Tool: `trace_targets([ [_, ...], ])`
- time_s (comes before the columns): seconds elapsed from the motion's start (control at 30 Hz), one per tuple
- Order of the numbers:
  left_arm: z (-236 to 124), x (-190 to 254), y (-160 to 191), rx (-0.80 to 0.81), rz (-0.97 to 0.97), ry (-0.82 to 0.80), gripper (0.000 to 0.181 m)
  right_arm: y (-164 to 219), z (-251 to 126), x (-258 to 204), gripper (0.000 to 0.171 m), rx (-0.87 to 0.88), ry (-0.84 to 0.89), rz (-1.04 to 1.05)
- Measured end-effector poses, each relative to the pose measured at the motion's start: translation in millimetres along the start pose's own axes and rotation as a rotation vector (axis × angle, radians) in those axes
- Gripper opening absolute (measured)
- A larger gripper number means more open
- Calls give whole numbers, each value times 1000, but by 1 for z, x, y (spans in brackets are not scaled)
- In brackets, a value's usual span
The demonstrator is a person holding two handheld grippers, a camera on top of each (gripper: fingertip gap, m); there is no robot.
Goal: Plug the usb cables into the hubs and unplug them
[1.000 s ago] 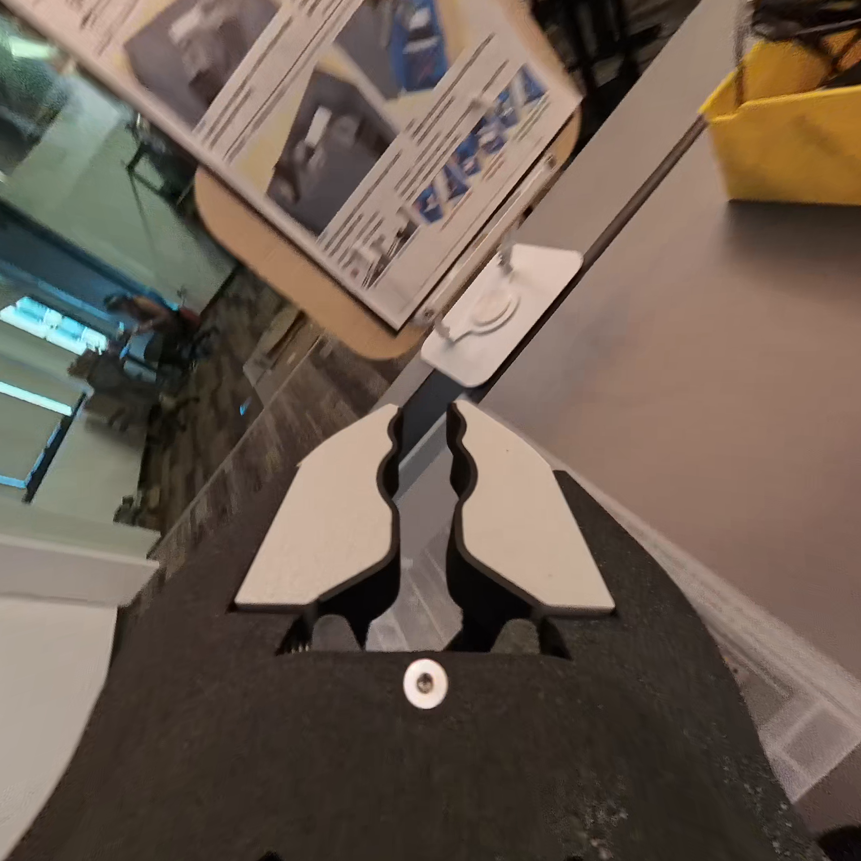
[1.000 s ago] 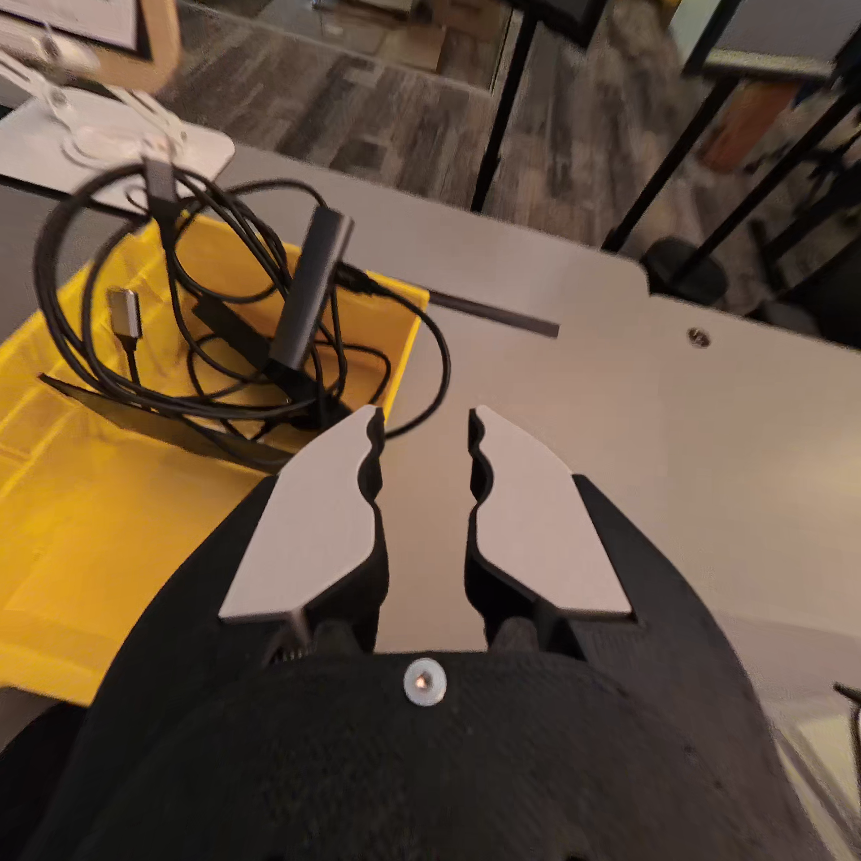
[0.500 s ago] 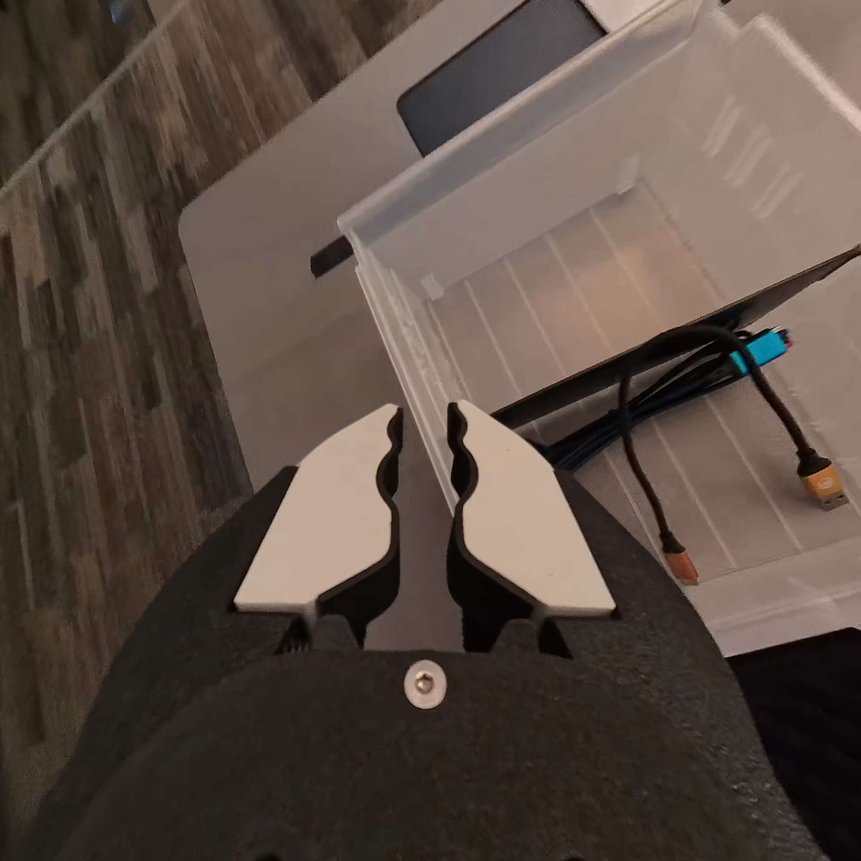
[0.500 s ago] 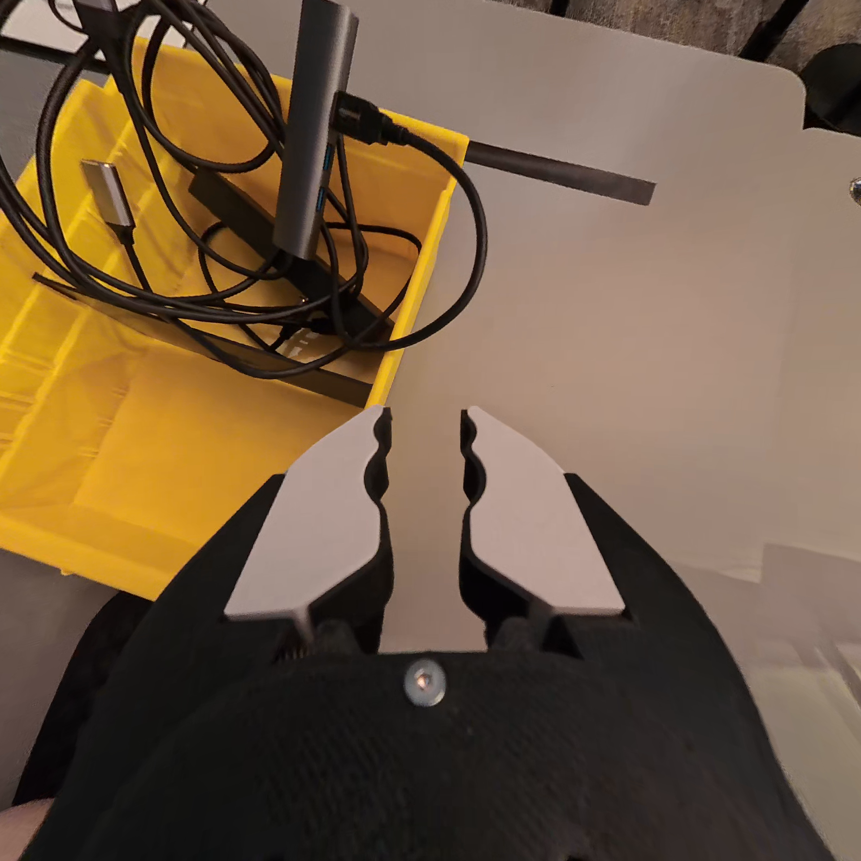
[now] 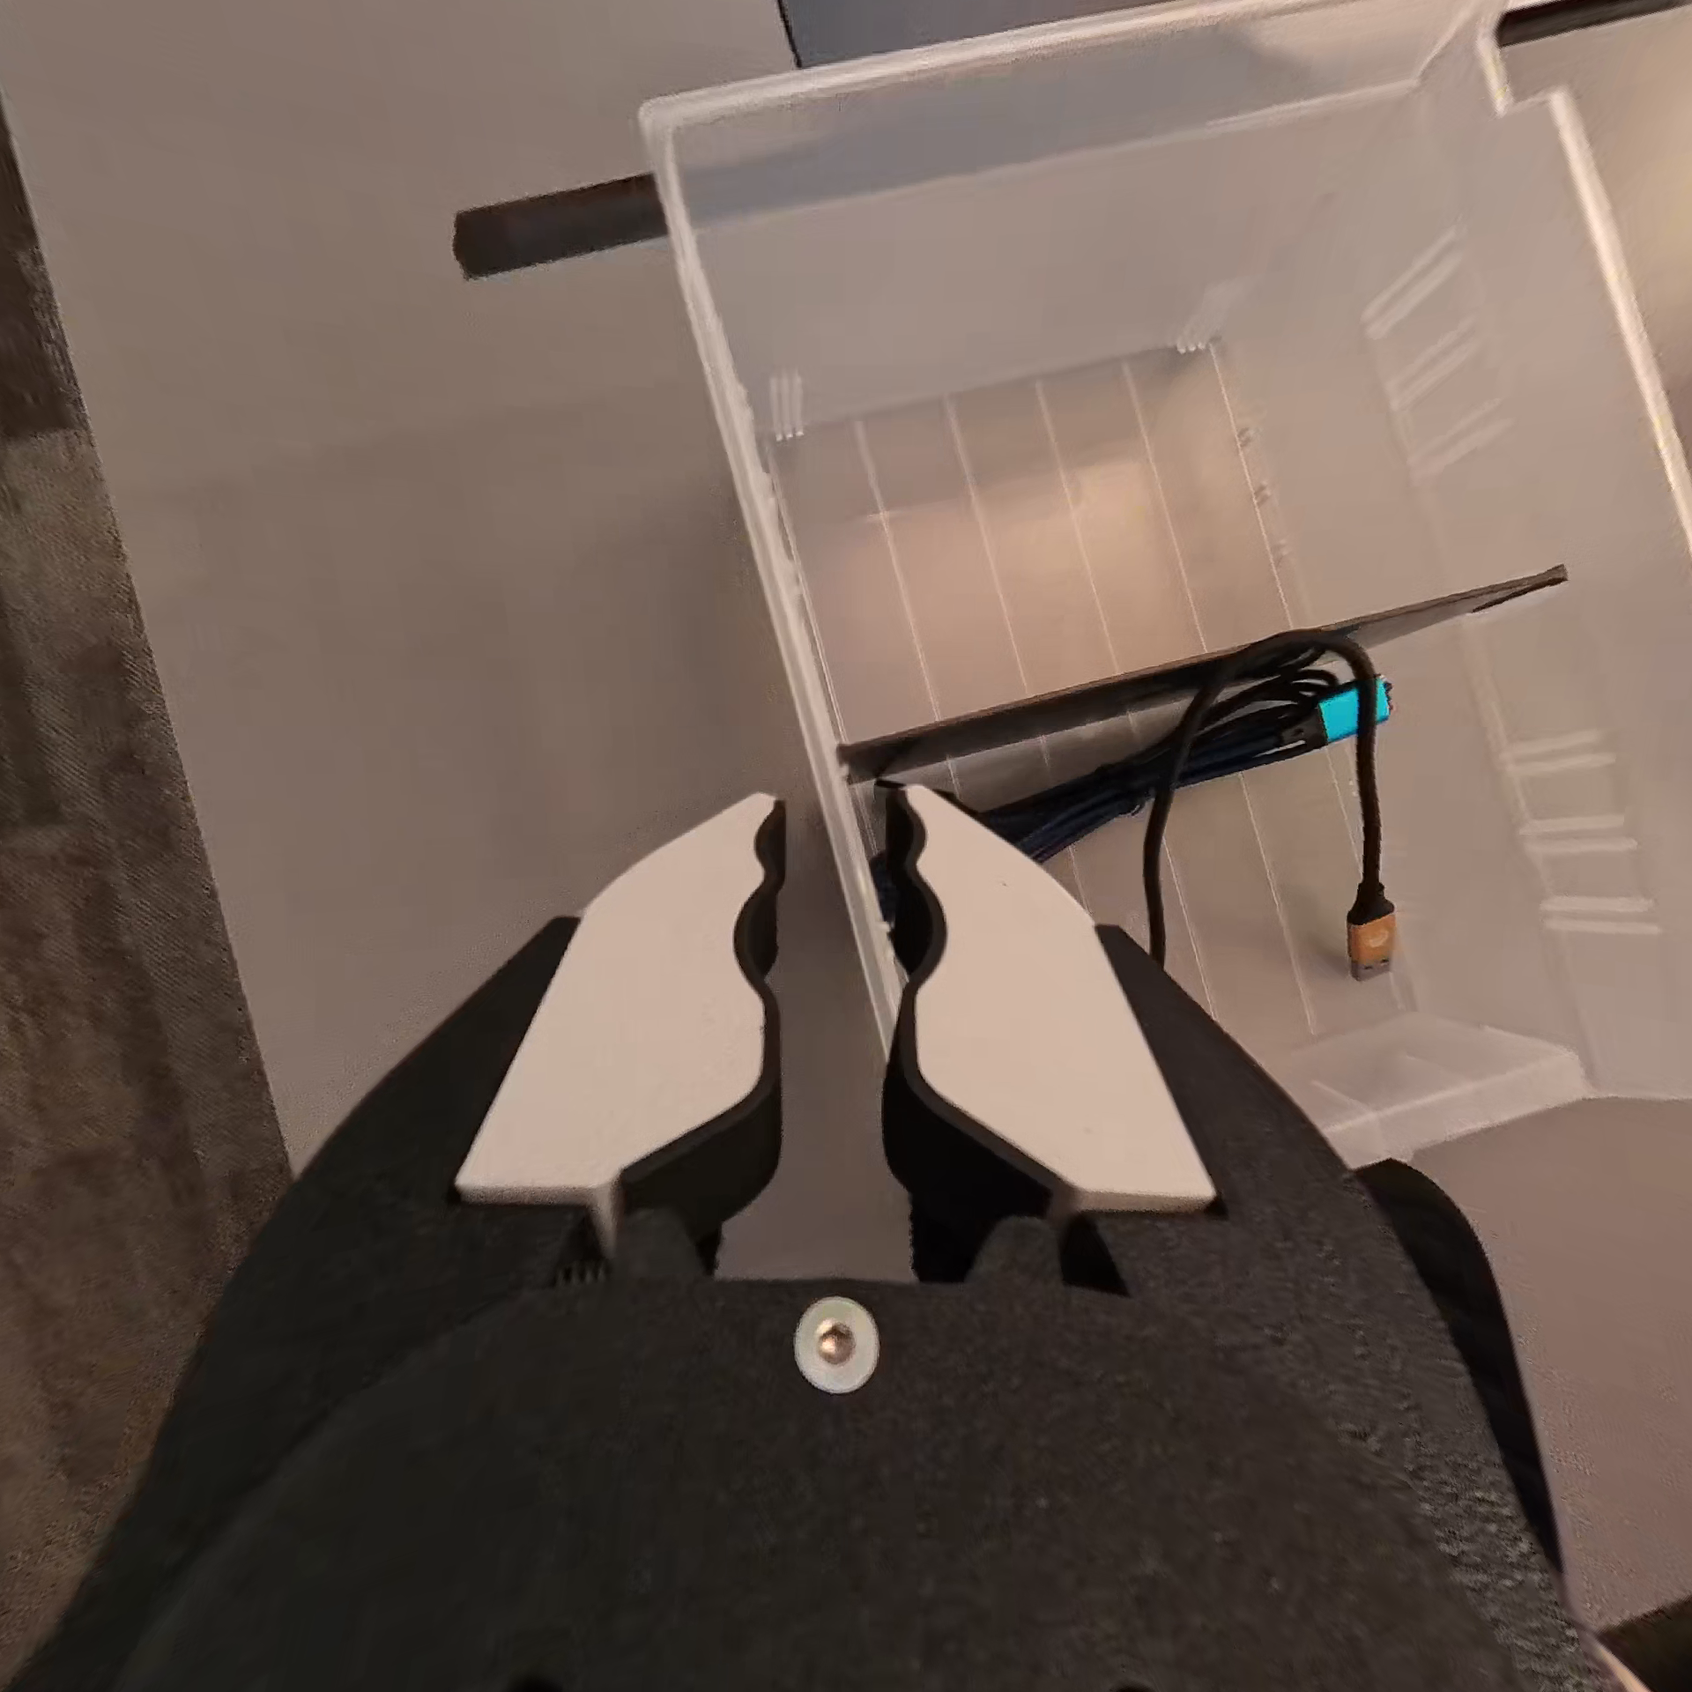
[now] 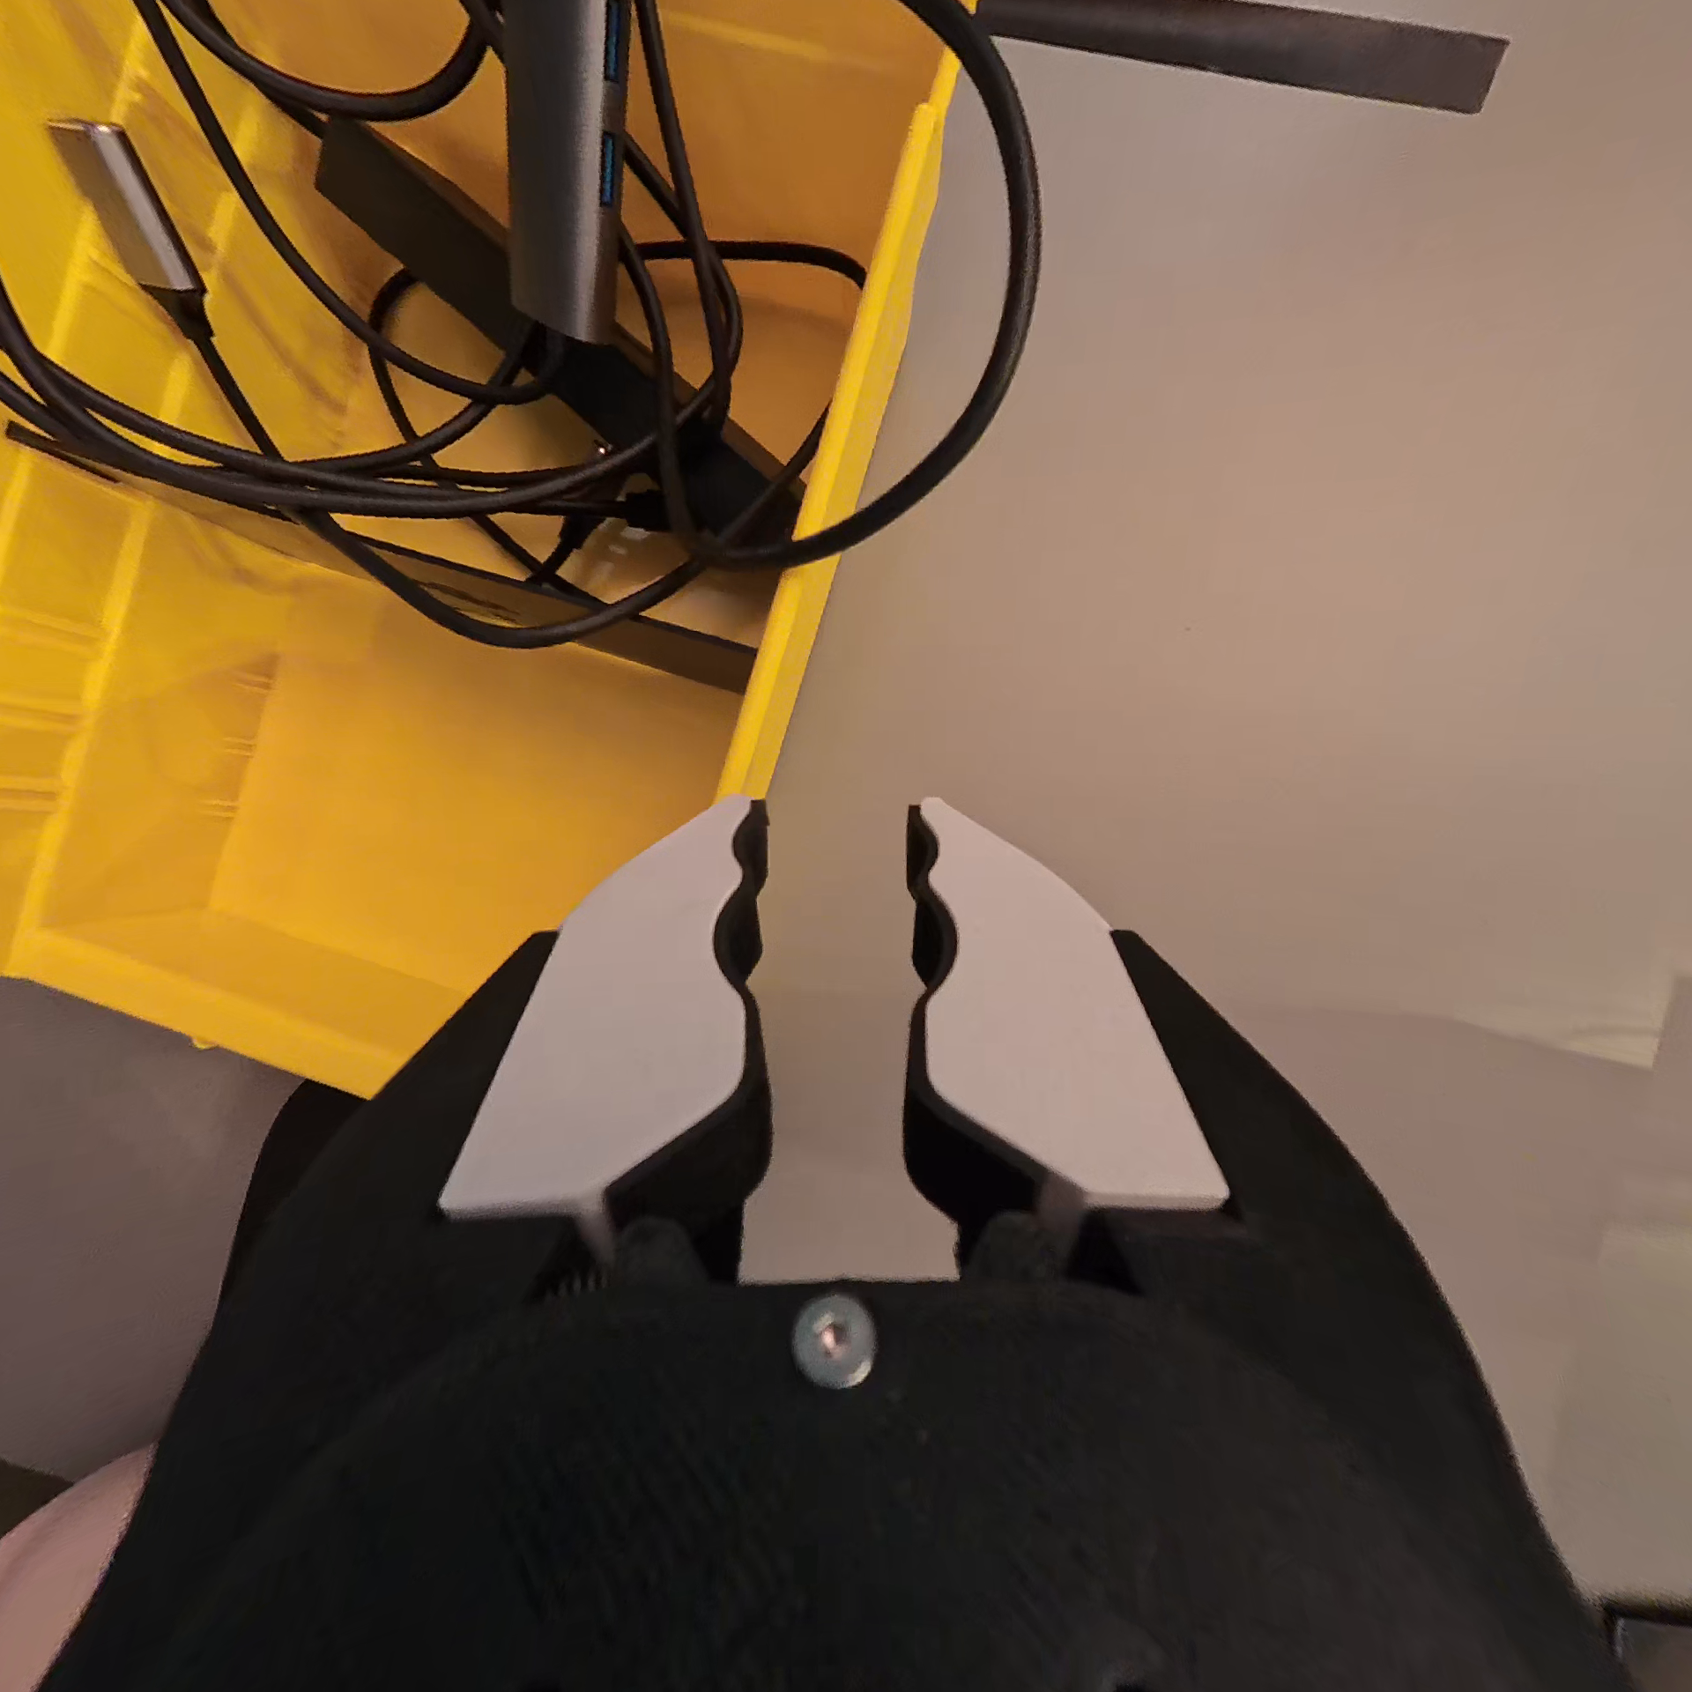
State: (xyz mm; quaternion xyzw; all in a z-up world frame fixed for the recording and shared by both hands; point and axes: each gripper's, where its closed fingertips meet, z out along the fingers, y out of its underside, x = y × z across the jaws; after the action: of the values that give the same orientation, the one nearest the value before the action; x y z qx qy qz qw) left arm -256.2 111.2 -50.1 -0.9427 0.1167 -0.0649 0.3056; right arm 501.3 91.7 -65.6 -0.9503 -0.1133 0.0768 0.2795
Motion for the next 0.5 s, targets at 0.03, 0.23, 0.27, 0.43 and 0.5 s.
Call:
trace_targets([
  [0.03, -2, -2, 1, 6, -13, -3, 20, 0, 0, 0, 31, -4, 2, 1],
  [0.23, -10, -8, 7, 3, -67, -27, 43, -13, -16, -9, 38, 64, -28, 29],
  [0.27, -8, -7, 10, -16, -72, -16, 44, -13, -15, -12, 39, 54, -37, 25],
  [0.43, 4, -3, 22, -87, -86, 29, 42, 10, 15, -15, 33, -164, -28, 35],
  [0.5, 9, 0, 27, -121, -86, 35, 38, 10, 21, -23, 16, -193, -80, 72],
])
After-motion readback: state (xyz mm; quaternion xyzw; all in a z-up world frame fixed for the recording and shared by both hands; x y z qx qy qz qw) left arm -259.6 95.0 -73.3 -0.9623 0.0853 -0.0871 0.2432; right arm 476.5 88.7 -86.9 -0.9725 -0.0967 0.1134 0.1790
